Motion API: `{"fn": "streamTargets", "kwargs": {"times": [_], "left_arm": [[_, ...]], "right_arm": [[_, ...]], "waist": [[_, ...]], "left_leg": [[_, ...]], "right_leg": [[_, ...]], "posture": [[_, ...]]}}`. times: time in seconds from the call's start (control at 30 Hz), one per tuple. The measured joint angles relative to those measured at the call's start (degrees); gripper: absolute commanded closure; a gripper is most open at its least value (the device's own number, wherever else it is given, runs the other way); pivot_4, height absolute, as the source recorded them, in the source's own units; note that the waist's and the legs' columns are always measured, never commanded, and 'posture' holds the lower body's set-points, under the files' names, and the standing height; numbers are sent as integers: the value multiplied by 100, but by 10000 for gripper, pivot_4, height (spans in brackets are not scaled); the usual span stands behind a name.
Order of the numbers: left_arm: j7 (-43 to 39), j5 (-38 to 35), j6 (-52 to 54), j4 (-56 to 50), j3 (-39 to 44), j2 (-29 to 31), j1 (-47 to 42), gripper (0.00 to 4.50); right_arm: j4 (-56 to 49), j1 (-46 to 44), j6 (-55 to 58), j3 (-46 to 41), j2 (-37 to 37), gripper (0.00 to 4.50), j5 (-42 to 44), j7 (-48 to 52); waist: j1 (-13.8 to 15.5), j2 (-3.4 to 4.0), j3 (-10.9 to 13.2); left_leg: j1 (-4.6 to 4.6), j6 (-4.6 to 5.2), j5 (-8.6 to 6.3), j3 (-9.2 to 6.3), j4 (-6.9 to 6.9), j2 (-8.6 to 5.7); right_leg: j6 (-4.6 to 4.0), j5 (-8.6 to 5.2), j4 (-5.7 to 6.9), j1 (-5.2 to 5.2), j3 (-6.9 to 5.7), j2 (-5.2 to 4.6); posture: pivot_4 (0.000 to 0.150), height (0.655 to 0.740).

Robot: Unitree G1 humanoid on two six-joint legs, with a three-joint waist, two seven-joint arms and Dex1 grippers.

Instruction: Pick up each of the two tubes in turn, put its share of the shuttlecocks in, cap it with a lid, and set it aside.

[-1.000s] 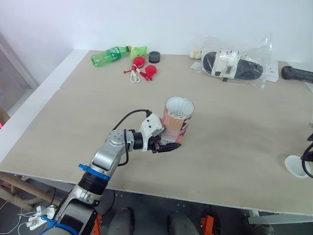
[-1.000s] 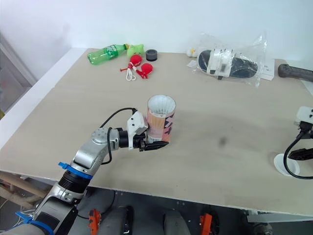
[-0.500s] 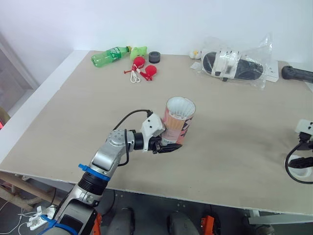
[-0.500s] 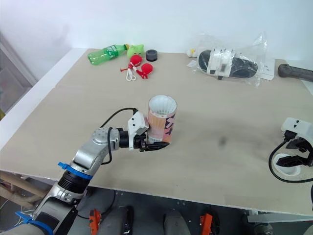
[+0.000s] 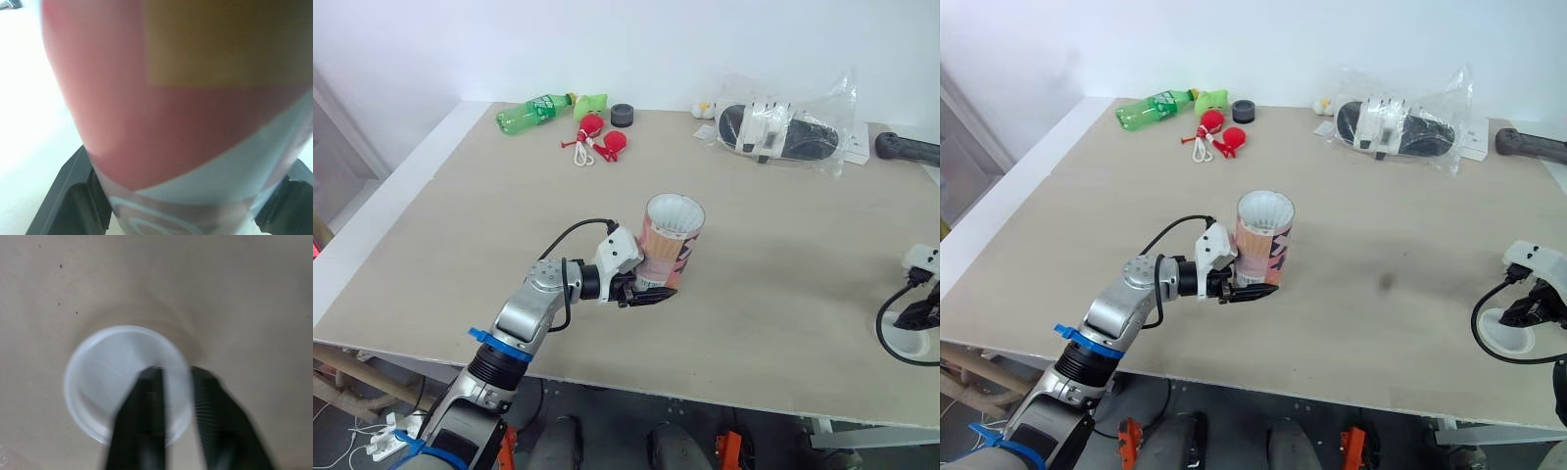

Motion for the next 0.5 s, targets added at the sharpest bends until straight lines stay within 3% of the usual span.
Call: {"fn": "streamTargets", "kwargs": {"times": [0.37, 0.5], "left_arm": [[0, -1, 1, -5, 0, 9, 0, 15266], [-2, -1, -17, 8, -1, -2, -1, 15266]], "right_arm": [[-192, 40, -147, -216, -1, 44541, 134, 617], [-1021, 203, -102, -241, -106, 44541, 631, 723]], "waist": [[-33, 2, -1], [-37, 4, 0]], "left_leg": [[0, -1, 1, 0, 0, -1], [-1, -3, 2, -2, 0, -1]], "right_leg": [[2, 1, 0, 0, 1, -1], [3, 2, 2, 0, 1, -1]], "posture": [[1500, 7400], [1500, 7400]]}}
